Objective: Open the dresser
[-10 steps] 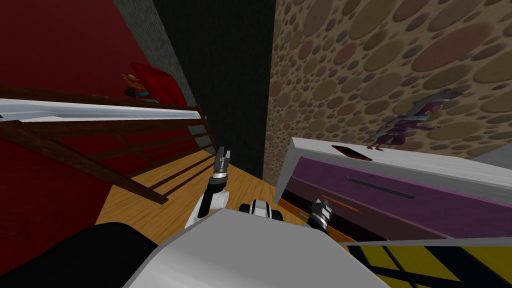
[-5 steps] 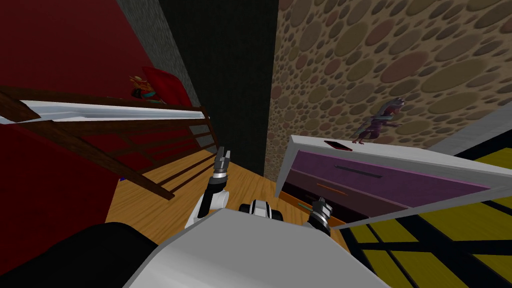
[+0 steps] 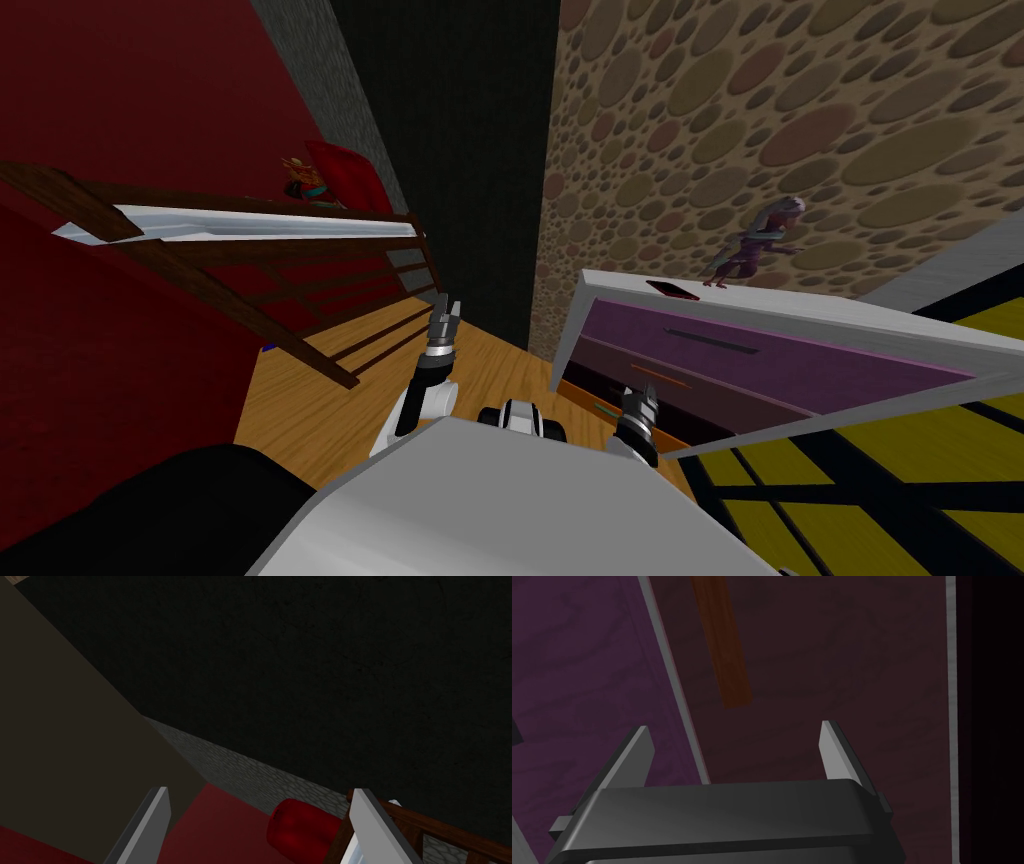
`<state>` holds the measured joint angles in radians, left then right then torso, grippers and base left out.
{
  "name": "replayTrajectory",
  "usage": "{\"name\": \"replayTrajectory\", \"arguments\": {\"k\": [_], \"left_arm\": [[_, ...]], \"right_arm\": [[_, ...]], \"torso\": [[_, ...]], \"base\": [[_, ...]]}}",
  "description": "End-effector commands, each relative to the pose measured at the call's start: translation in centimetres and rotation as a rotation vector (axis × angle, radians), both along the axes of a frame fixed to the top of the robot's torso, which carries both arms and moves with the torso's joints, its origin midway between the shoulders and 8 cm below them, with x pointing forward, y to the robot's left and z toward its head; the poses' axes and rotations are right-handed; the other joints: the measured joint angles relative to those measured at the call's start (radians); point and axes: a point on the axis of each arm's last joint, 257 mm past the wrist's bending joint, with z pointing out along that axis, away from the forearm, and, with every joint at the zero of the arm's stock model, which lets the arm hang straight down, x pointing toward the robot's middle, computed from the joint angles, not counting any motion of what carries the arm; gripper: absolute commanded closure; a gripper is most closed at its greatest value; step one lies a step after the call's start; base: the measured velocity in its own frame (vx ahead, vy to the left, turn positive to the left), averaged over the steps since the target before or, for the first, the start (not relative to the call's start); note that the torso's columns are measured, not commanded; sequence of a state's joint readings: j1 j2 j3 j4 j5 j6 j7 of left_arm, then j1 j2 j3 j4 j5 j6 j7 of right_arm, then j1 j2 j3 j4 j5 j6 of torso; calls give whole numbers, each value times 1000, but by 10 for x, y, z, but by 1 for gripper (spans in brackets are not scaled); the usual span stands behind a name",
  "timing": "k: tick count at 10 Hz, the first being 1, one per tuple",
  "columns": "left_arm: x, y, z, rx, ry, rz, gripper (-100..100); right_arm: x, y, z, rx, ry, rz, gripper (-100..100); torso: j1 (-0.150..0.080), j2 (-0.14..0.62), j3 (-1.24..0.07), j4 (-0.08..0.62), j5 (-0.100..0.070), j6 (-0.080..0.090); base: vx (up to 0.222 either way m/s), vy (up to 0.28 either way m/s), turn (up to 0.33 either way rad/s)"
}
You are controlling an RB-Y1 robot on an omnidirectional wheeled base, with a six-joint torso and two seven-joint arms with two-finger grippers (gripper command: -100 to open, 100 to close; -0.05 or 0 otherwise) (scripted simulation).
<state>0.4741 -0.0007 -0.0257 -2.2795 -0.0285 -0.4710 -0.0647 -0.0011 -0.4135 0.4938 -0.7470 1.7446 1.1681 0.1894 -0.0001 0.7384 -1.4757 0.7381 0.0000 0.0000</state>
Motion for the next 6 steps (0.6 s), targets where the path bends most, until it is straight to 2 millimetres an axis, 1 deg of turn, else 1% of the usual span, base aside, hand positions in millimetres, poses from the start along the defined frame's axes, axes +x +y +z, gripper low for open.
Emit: {"name": "replayTrajectory", "arguments": {"k": [1,6], "left_arm": [[0,0,0,0,0,0,0],[0,0,0,0,0,0,0]], "right_arm": [[17,0,0,9,11,35,-100],[47,4,6,26,29,105,-100]], "torso": [[2,0,0,0,1,0],[0,-1,-1,0,0,0]], "base": [[-44,-46,56],[-49,-56,66]]}}
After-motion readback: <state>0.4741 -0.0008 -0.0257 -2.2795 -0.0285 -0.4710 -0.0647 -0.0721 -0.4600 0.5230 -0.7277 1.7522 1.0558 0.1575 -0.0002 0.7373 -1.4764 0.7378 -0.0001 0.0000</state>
